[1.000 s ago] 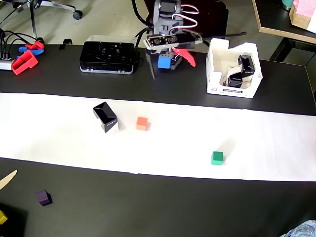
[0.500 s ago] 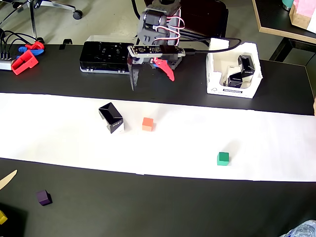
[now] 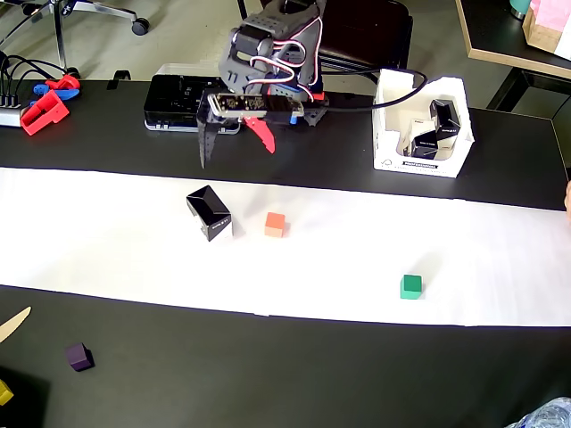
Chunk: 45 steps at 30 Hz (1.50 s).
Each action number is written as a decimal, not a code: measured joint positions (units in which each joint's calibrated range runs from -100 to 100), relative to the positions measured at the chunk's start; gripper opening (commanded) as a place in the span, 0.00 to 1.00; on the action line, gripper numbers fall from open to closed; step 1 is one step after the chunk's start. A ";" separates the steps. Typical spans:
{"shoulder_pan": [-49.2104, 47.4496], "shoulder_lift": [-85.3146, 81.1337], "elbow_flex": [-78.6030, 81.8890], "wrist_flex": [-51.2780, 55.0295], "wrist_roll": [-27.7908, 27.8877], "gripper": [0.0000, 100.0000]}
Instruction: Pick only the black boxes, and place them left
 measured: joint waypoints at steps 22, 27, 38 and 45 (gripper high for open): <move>0.83 18.62 -14.21 -0.34 0.39 0.54; 0.83 19.93 -14.21 -0.34 0.39 0.54; 0.74 25.51 -14.21 -1.52 0.39 0.54; -1.85 29.12 -14.21 -2.53 0.05 0.54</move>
